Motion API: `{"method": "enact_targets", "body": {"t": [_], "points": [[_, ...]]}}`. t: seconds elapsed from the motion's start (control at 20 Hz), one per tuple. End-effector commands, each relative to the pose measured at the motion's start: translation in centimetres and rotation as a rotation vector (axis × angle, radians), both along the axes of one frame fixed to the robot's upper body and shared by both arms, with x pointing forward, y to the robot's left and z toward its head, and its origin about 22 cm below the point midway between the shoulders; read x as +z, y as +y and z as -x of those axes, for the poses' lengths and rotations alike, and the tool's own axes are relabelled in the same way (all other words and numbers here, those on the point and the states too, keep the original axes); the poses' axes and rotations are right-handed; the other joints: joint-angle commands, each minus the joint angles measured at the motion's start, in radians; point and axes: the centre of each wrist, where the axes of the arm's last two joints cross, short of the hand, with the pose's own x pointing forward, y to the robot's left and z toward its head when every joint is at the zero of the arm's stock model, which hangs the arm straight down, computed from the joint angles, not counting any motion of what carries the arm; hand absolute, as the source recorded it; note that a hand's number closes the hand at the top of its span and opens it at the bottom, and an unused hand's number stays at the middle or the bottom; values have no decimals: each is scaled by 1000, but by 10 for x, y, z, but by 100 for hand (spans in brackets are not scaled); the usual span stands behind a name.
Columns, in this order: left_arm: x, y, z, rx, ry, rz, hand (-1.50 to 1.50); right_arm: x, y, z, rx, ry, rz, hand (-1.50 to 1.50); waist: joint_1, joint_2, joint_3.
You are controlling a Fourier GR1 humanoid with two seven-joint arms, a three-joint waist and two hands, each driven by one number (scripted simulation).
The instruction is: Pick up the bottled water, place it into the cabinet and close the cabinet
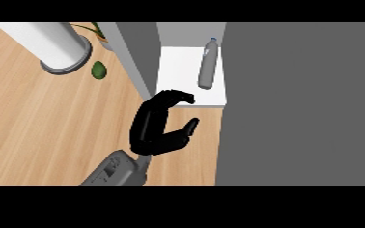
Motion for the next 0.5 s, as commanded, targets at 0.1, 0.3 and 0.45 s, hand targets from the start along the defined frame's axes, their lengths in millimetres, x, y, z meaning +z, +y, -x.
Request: {"method": "enact_targets", "body": {"t": [0.1,0.3,0.45], "points": [[-9,46,30,35,18,-7,150,40,2,11,190,-9,125,150,-9,2,-1],[1,76,42,80,-2,-9,-150,48,11,9,317,-76,142,150,0,-4,-2],[6,94,50,130,15,-7,-150,54,12,12,342,-96,165,150,-11,-10,-2]]}}
